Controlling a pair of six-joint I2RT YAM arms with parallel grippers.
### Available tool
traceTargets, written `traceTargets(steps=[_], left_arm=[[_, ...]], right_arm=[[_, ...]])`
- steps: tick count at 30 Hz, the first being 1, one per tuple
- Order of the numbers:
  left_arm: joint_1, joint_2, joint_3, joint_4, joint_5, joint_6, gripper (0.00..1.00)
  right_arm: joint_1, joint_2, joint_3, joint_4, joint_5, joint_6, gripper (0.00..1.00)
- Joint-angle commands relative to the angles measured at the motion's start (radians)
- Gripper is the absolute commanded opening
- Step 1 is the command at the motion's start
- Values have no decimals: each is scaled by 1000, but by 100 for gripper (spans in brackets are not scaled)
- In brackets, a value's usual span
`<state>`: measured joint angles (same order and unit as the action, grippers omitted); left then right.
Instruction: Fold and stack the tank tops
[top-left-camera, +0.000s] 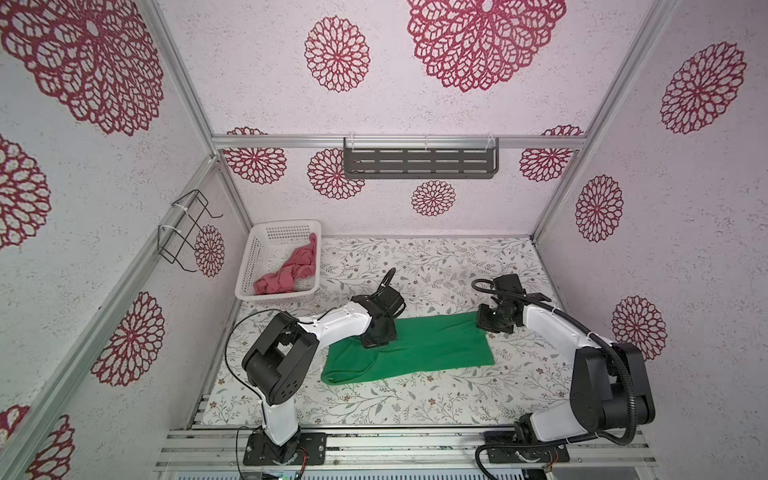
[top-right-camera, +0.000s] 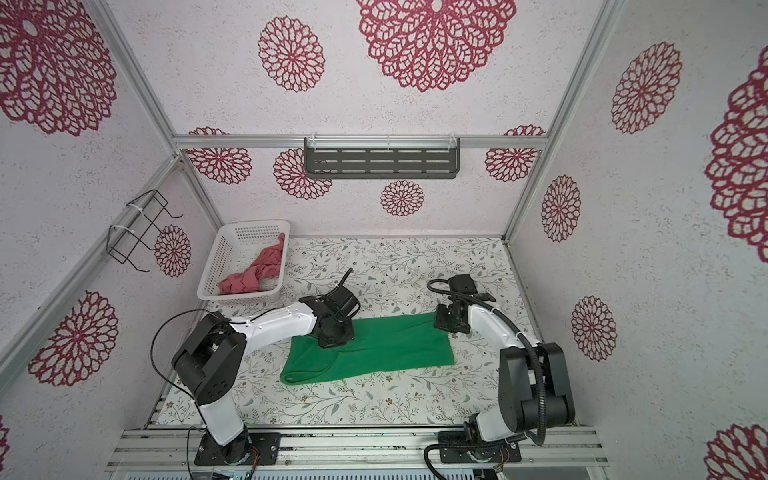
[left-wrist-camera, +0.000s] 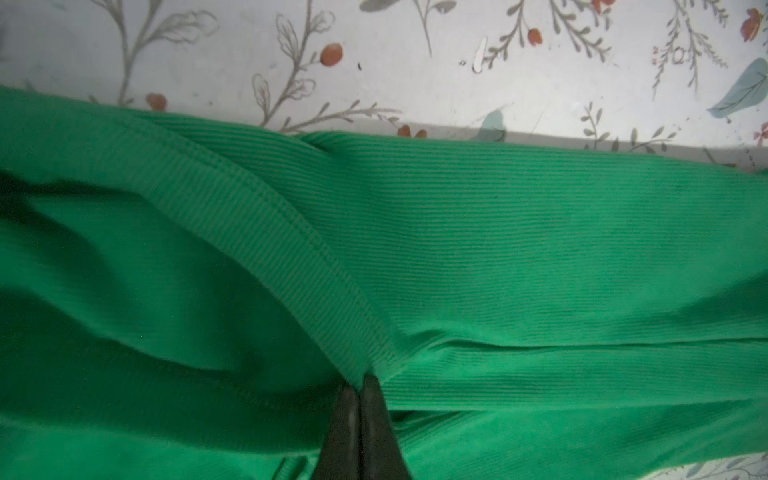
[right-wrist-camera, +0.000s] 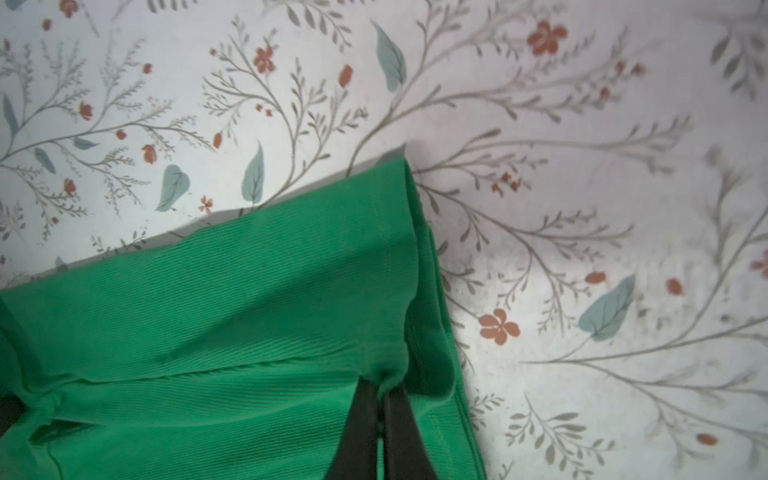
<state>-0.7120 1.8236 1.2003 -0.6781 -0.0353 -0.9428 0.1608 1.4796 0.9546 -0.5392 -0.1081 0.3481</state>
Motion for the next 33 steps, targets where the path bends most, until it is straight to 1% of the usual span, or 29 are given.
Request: traceTargets(steps=[1, 8, 14, 20, 21, 22, 27, 30, 33], left_arm=[[31, -50, 46, -33, -21, 39, 0], [110, -33, 124, -41, -50, 127, 0], [180, 33, 229, -35, -69, 213, 0], [244, 121, 310, 15, -58, 286, 0], [252, 130, 328, 19, -58, 296, 0], [256, 172, 342, 25, -58, 304, 0], [280, 246, 409, 54, -56, 332, 0], [286, 275, 440, 56, -56, 347, 0], [289, 283, 456, 45, -64, 356, 0]], right_arm=[[2, 18, 61, -39, 19, -49, 0], [0, 107, 204, -42, 45, -121, 0], [-5, 239, 366, -15, 22, -201, 0], [-16, 364, 509, 5, 15, -278, 0], [-19, 381, 532, 8, 10, -283, 0], [-21, 396, 548, 13, 2, -287, 0], [-28, 460, 620, 52, -8, -279, 2], [-30, 489, 658, 42, -4, -265, 5], [-31, 493, 661, 39, -18, -256, 8]])
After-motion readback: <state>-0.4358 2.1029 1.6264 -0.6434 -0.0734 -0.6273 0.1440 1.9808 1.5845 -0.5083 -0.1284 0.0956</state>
